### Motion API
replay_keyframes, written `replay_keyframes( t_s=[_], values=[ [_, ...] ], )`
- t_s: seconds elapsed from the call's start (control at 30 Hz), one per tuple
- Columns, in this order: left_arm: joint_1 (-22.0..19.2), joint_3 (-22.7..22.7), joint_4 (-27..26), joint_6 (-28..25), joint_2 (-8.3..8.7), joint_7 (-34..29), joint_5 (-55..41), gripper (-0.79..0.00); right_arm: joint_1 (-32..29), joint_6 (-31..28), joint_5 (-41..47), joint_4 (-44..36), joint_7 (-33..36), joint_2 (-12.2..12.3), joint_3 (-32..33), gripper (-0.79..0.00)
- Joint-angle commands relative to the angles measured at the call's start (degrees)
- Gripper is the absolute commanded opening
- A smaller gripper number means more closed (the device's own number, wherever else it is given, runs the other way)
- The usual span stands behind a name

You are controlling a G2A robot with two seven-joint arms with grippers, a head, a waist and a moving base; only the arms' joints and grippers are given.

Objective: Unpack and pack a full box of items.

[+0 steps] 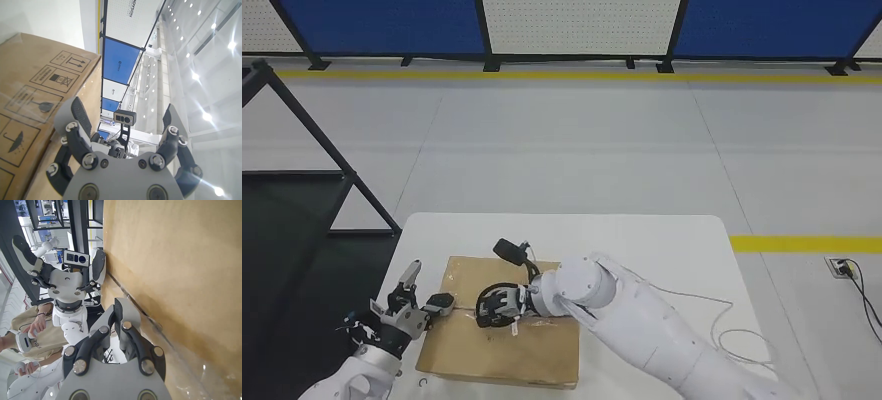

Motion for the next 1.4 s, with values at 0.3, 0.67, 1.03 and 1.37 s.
replay_keyframes(
  t_s=[0.3, 0.67, 1.03, 1.37],
  values=[
    [-0.55, -0.39, 1.27, 0.04, 0.24, -0.94, 0.66, 0.0, 2.91, 4.38, -2.57, 6.03, -1.18, -4.02, -2.16, -0.785],
    [-0.86, 0.55, 0.81, 0.27, 0.28, -0.52, 0.93, 0.0, 0.13, 3.27, -3.47, 4.92, -0.98, -2.77, 2.33, -0.785],
    [-0.94, 1.01, 0.87, 0.4, 0.36, -0.35, 1.45, 0.0, -4.8, 9.14, -9.89, -5.54, 1.76, 1.48, 8.52, -0.785],
    [-1.02, 1.2, 0.84, 0.27, 0.43, -0.43, 1.43, 0.0, -10.6, 16.59, -15.45, -13.28, 4.33, 5.13, 14.12, -0.785]
  ],
)
